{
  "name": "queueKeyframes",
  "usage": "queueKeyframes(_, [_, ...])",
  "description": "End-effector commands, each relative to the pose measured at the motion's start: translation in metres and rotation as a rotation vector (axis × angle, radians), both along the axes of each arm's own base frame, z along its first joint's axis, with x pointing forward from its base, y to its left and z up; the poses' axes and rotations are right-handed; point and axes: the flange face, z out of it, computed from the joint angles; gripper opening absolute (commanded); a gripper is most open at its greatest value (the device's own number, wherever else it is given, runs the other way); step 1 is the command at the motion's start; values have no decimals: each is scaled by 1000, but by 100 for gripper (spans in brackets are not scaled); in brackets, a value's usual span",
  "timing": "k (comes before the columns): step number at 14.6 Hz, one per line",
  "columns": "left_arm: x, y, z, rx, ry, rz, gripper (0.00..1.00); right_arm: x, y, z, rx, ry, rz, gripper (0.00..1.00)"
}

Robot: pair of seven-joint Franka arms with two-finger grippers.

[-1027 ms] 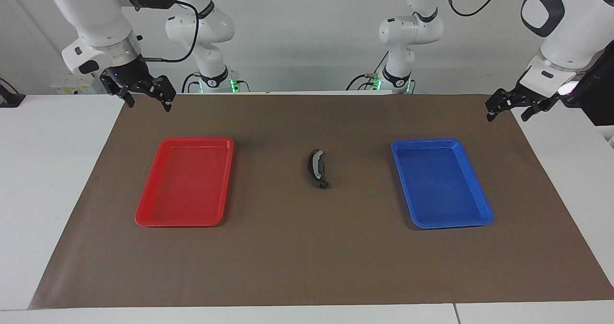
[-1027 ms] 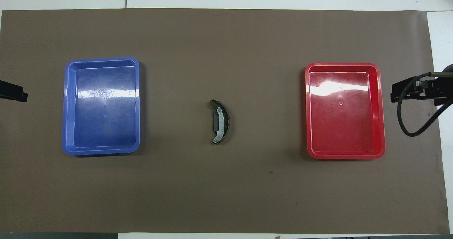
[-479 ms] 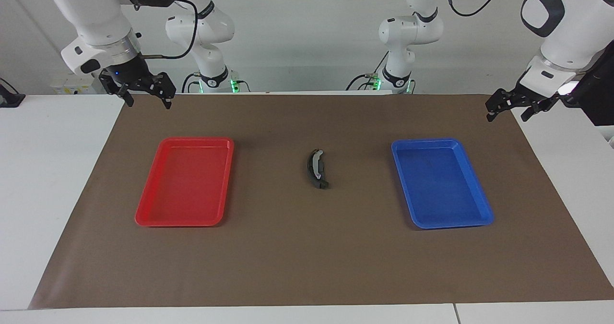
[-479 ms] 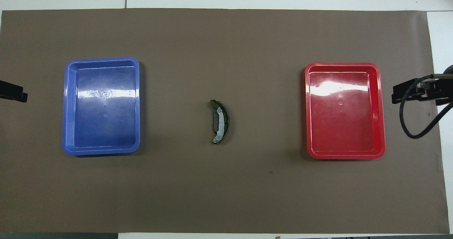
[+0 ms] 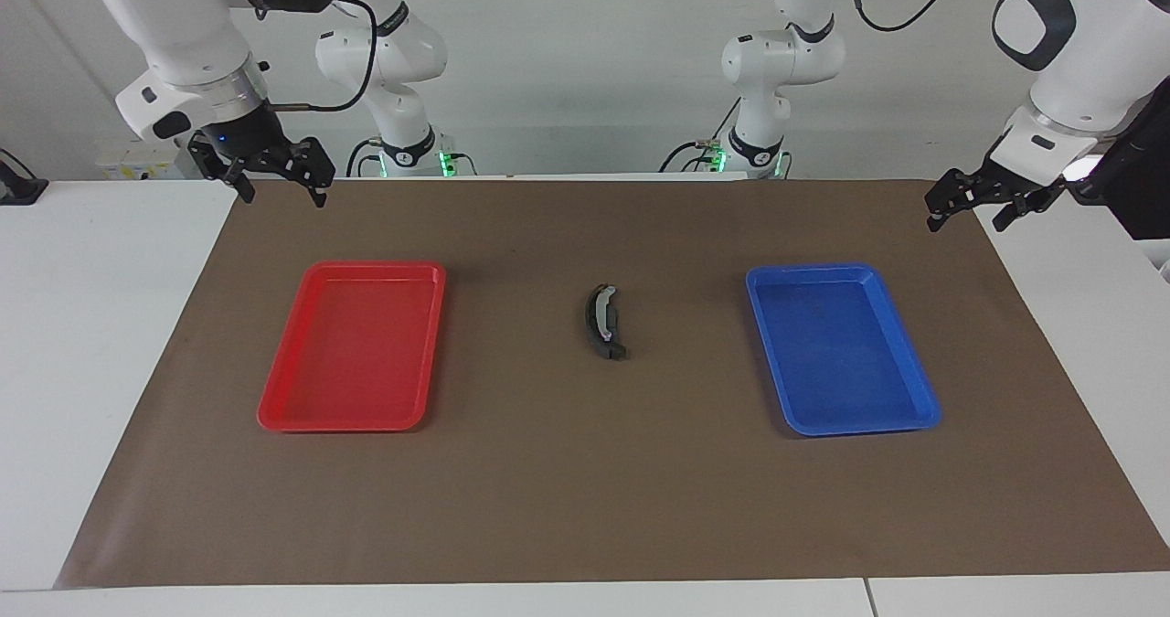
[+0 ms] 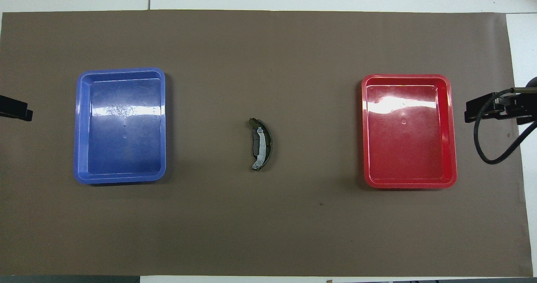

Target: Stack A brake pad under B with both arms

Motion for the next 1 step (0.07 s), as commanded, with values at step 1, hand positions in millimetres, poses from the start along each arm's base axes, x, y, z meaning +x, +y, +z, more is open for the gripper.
queueKeyframes(1, [-7, 2, 4, 8, -3, -1, 99, -2, 0, 3, 6, 2, 18, 100])
